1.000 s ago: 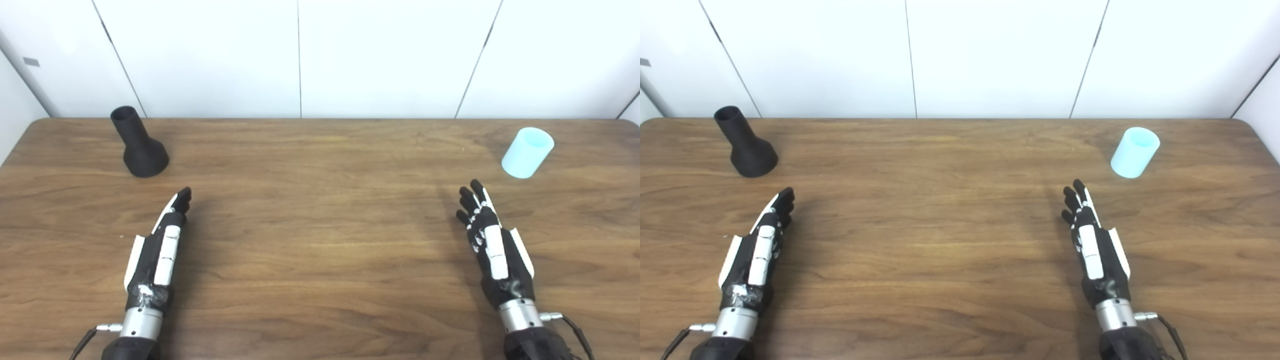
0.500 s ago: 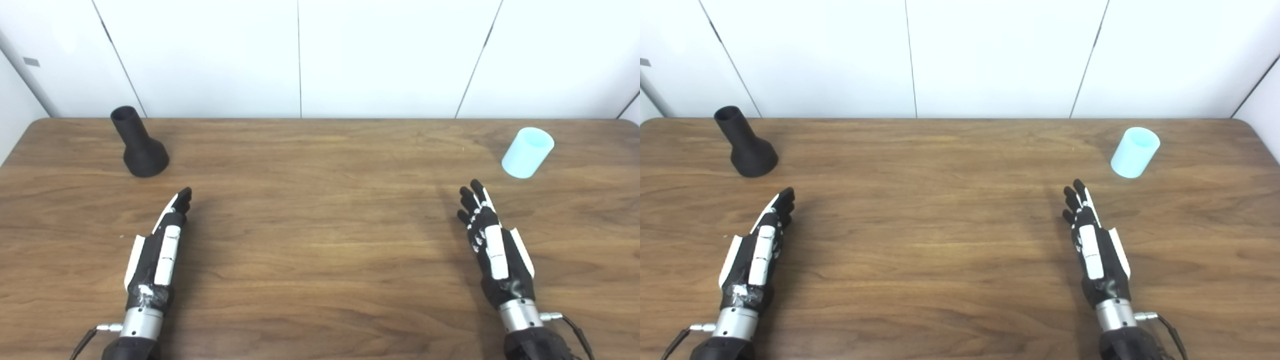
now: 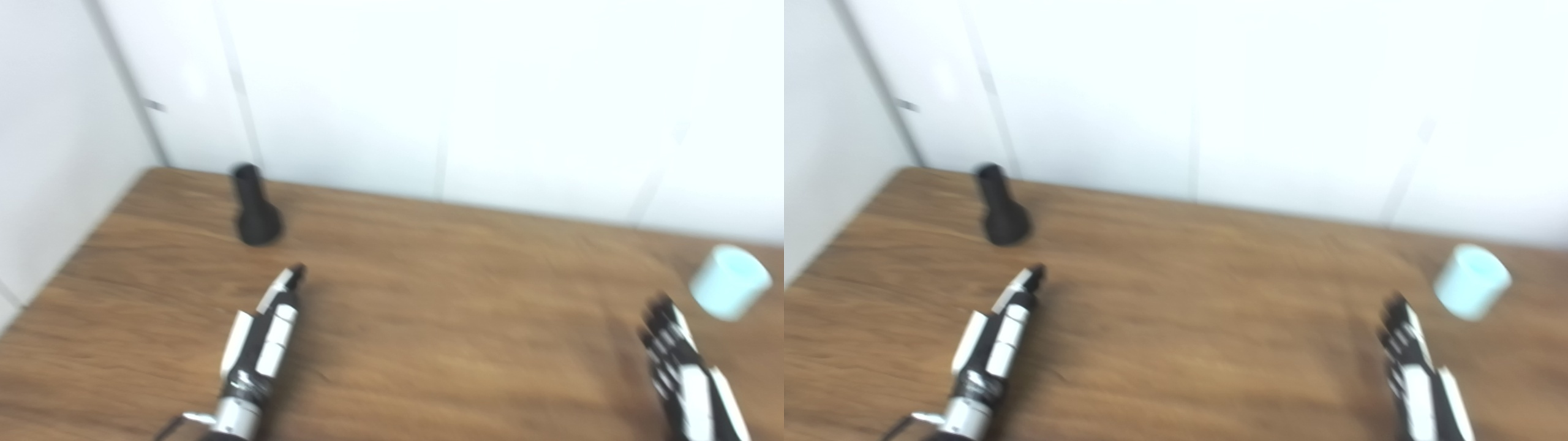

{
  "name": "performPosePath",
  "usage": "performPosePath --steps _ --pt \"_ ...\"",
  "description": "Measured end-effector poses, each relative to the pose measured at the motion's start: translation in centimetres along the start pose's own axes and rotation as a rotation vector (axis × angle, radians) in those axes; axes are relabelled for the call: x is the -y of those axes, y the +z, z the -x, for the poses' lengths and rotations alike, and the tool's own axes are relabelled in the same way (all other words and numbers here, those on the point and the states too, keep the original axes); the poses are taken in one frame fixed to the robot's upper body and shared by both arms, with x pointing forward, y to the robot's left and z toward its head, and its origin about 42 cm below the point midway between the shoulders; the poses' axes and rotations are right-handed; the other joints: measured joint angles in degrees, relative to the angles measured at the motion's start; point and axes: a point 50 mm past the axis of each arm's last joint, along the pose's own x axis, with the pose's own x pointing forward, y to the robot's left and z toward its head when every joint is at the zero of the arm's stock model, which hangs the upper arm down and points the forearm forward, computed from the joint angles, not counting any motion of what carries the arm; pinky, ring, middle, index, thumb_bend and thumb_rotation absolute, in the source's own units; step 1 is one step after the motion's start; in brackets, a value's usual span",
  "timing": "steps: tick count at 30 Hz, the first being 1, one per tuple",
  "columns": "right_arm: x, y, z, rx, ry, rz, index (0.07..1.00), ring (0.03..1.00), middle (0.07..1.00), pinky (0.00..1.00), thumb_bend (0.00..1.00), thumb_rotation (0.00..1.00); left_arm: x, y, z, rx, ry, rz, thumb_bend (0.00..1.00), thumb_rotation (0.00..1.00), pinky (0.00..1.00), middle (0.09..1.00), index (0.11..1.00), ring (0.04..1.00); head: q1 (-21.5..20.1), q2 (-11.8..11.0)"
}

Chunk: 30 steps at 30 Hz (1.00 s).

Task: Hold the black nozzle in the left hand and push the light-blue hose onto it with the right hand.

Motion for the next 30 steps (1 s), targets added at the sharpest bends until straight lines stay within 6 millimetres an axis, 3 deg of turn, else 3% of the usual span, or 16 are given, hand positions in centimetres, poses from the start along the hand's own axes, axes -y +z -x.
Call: performPosePath --steps 5,9,15,17,20,25,30 --pt "0.9 -0.1 -0.6 -0.002 -0.001 -0.003 1.000 1.000 1.000 1.00 0.67 1.00 0.5 0.0 -0.1 0.003 -0.003 -0.048 0.52 0.88 1.00 0.960 0.942 0.990 3.43 -1.67" --pt "1.3 -0.2 -0.7 -0.005 0.011 -0.008 1.000 1.000 1.000 1.00 0.69 1.00 1.1 0.1 -0.4 0.008 -0.012 -0.073 0.44 0.93 0.96 0.960 0.952 0.971 4.83 -1.50" --pt "1.6 -0.3 -0.9 -0.004 0.019 -0.021 0.984 0.995 0.980 0.97 0.74 1.00 2.6 0.3 -0.8 0.007 -0.017 -0.053 0.43 0.84 0.98 0.965 0.962 0.977 4.31 -0.97" --pt "1.7 -0.2 -0.9 -0.003 0.018 -0.022 0.979 0.984 0.974 0.95 0.75 1.00 2.8 0.3 -0.8 0.009 -0.017 -0.095 0.42 0.72 0.93 0.942 0.944 0.946 3.96 -0.88" --pt "1.7 -0.2 -0.9 -0.003 0.020 -0.019 0.979 0.977 0.971 0.93 0.78 1.00 2.7 0.3 -0.8 0.013 0.004 -0.116 0.49 0.52 0.89 0.929 0.929 0.920 3.78 -0.71" --pt "1.7 -0.2 -1.0 -0.004 0.023 -0.014 0.981 0.981 0.971 0.94 0.81 0.99 2.7 0.5 -0.9 0.024 0.074 -0.050 0.67 0.19 0.95 0.928 0.923 0.936 4.39 -0.70" --pt "1.7 -0.2 -1.2 -0.001 0.023 -0.014 0.971 0.982 0.968 0.93 0.82 0.98 1.2 0.8 -2.9 0.094 0.269 -0.113 0.78 0.12 0.82 0.896 0.905 0.872 6.24 -0.97"
